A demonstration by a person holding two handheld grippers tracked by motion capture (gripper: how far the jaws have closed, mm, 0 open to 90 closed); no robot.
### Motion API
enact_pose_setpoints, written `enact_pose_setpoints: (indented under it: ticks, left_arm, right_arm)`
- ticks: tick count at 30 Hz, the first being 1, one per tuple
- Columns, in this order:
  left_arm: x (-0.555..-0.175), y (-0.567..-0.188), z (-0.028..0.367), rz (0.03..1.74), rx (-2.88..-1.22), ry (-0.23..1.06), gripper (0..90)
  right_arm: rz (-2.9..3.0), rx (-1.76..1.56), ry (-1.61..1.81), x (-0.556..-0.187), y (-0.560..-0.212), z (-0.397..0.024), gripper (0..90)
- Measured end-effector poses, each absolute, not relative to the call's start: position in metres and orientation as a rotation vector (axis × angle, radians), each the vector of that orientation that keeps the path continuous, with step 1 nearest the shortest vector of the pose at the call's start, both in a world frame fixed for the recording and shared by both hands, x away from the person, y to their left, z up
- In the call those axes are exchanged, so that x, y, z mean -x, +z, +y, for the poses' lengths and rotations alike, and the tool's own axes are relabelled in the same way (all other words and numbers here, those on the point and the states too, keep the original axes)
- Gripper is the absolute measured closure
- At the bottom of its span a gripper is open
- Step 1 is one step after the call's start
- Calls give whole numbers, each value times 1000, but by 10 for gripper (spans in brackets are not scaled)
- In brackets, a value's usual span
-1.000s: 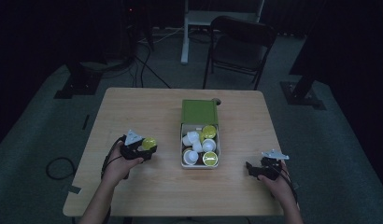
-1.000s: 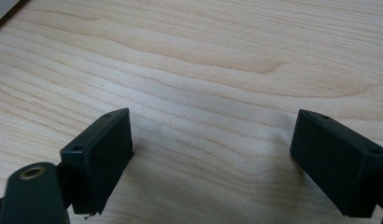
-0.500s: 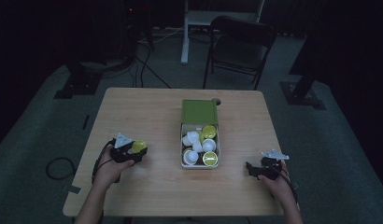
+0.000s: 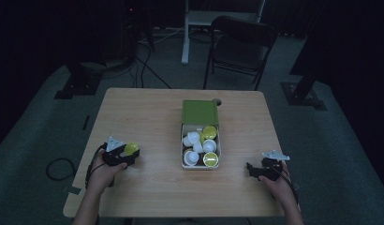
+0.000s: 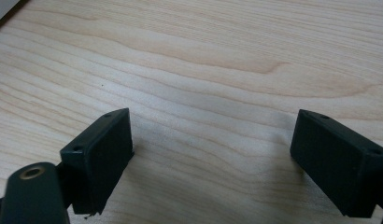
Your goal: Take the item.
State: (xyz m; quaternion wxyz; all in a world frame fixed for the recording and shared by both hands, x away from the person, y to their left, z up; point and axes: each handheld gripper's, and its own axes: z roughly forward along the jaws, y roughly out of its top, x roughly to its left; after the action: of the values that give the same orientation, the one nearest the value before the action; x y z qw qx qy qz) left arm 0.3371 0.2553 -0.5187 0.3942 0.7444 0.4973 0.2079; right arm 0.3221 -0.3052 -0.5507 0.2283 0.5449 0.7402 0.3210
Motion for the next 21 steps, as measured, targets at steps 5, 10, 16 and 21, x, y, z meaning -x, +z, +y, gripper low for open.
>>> enact_pose_setpoints:
  ticks: [5, 10, 16, 21]
  left_arm:
    - [-336, -523, 260, 1266, -1879, 525, 385]
    - [-335, -527, 263, 1272, -1882, 521, 385]
    - [-334, -532, 264, 1280, -1892, 520, 385]
    - [-333, -536, 264, 1273, -1916, 520, 385]
  right_arm:
    - [2037, -1503, 885, -322, -551, -305, 125]
    - [2038, -1500, 884, -322, -551, -305, 125]
    - [2038, -1501, 884, -322, -551, -305, 124]
    - [2038, -1501, 884, -322, -551, -305, 125]
